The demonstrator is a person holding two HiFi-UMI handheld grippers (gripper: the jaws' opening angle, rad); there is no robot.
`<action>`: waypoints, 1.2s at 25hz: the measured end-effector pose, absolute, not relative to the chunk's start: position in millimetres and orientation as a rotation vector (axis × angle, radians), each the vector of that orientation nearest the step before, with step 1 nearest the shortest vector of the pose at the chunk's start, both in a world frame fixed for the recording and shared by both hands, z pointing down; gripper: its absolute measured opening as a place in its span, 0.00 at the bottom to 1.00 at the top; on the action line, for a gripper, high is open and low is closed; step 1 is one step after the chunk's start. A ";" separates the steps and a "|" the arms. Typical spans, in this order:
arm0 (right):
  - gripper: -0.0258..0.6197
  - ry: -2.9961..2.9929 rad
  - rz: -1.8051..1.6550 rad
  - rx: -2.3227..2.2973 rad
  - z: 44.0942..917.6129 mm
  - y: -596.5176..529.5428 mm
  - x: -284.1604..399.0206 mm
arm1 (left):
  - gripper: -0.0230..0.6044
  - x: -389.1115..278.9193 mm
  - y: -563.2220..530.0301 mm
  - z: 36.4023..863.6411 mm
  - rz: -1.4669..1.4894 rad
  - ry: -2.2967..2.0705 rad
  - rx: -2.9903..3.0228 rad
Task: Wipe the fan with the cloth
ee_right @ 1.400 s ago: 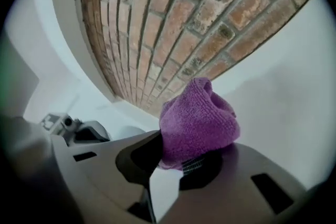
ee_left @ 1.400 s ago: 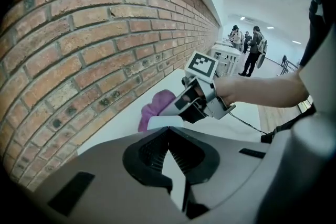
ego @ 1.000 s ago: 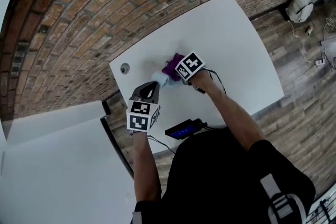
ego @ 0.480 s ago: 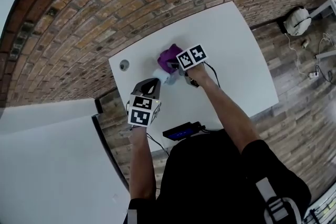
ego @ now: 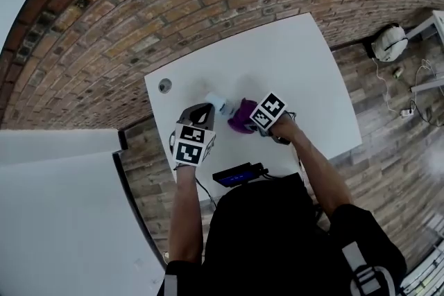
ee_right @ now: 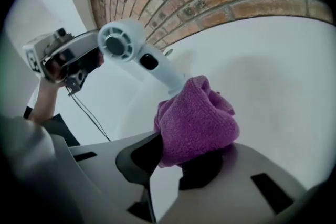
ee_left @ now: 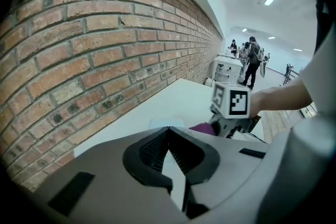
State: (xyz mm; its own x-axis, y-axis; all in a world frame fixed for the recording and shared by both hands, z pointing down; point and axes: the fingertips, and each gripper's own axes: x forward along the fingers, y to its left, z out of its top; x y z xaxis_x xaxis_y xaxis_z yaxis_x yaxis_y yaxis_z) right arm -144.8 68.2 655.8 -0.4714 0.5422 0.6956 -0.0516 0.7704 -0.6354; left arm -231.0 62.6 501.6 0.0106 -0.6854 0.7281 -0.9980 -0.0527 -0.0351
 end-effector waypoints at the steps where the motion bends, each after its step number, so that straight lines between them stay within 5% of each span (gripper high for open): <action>1: 0.14 -1.963 0.739 -0.345 652.7 70.9 -128.6 | 0.04 -233.7 62.4 499.8 0.793 -1.758 1.790; 4: 0.14 -2.066 0.886 -0.197 631.4 56.3 -89.8 | 0.04 -256.1 73.3 487.0 0.649 -1.958 1.761; 8: 0.14 -2.186 1.098 0.058 604.3 23.3 -34.8 | 0.35 -270.6 105.8 529.6 0.527 -1.939 1.734; 11: 0.14 -2.227 1.175 0.212 593.6 10.5 -4.3 | 0.47 -249.7 95.1 586.5 0.645 -1.755 1.857; 17: 0.14 -2.294 1.211 0.332 556.0 14.8 24.6 | 0.46 -244.2 38.7 629.5 0.694 -1.702 1.996; 19: 0.14 -2.306 1.209 0.373 547.5 19.2 35.5 | 0.29 -240.9 31.1 620.8 0.613 -1.687 2.033; 22: 0.14 -2.316 1.244 0.432 538.3 28.0 50.2 | 0.29 -234.0 25.1 576.3 0.116 -1.628 2.025; 27: 0.14 -2.439 1.310 0.413 500.1 39.6 27.2 | 0.29 -258.8 47.2 434.9 -1.293 -1.163 1.753; 30: 0.14 -2.608 1.199 0.330 444.7 46.7 -16.3 | 0.29 -269.9 77.3 367.3 -1.726 -0.830 1.669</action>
